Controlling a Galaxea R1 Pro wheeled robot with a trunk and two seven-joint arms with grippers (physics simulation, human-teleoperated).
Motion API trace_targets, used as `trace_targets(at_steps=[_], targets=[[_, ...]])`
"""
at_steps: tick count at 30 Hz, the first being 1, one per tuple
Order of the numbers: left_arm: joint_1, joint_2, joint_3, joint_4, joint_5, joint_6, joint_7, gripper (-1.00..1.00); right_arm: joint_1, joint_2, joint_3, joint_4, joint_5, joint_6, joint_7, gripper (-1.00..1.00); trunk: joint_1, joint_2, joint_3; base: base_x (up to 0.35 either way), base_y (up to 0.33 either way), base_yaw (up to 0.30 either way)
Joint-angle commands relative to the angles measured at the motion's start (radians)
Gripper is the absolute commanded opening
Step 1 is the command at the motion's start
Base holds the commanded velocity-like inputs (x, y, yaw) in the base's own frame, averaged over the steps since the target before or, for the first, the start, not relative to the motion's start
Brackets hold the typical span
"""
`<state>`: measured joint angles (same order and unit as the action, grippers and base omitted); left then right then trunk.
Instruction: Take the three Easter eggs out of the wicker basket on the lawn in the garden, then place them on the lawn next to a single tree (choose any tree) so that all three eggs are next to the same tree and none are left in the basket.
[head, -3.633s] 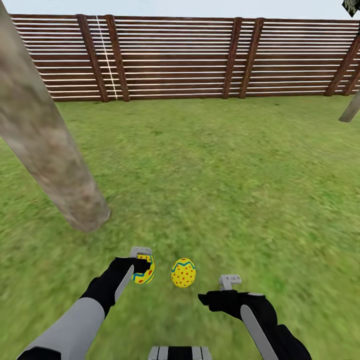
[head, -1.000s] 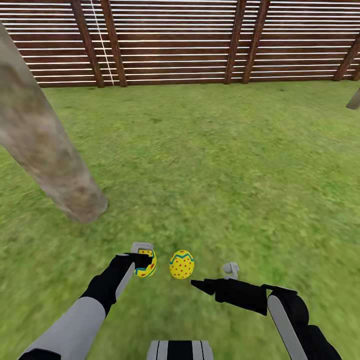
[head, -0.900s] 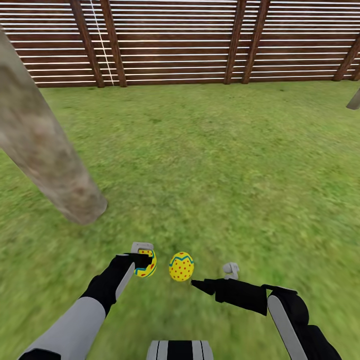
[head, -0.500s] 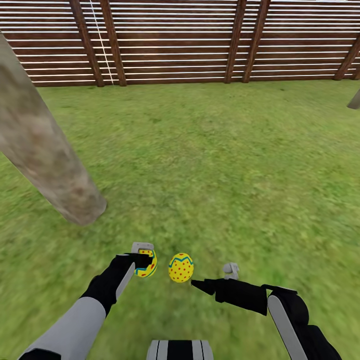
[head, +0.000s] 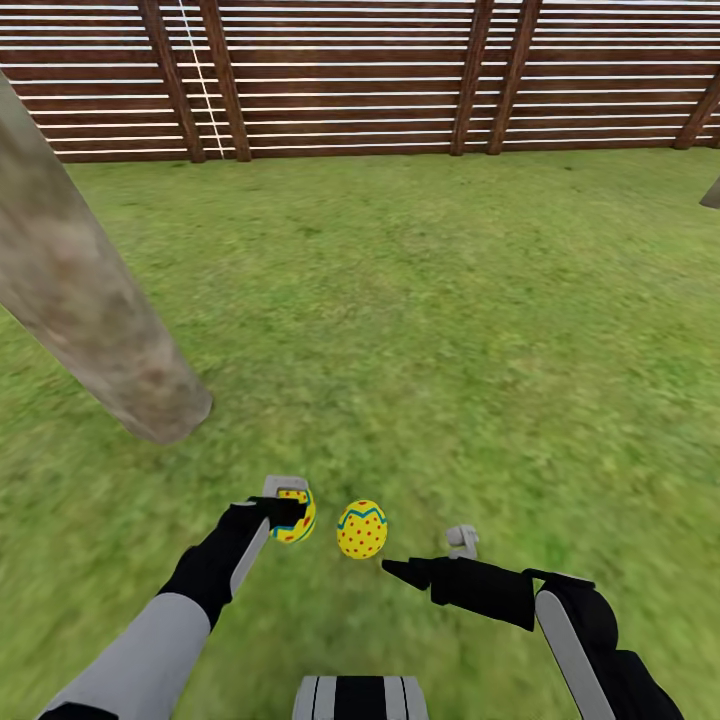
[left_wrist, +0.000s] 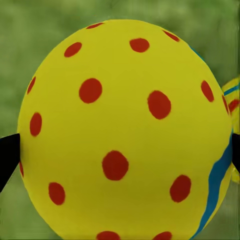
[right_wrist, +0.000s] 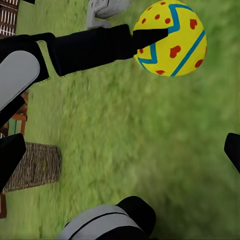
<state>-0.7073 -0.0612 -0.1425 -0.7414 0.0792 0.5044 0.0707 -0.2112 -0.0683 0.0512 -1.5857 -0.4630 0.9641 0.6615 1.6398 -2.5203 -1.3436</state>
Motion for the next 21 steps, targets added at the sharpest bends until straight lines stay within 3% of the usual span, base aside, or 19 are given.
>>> trace_targets(at_steps=[1, 21], targets=[[0.000, 0.001, -0.004, -0.012, 0.008, 0.005, 0.008, -1.00, -0.001, -0.001, 0.000, 0.000, 0.001, 0.004, 0.003, 1.00, 0.000, 0.000, -0.001, 0.000, 0.000, 0.000], [0.002, 0.001, -0.005, -0.033, 0.007, 0.003, 0.008, -1.00, -0.001, 0.001, -0.001, 0.000, 0.006, 0.004, 0.003, 1.00, 0.001, -0.001, -0.008, 0.000, 0.000, 0.000]])
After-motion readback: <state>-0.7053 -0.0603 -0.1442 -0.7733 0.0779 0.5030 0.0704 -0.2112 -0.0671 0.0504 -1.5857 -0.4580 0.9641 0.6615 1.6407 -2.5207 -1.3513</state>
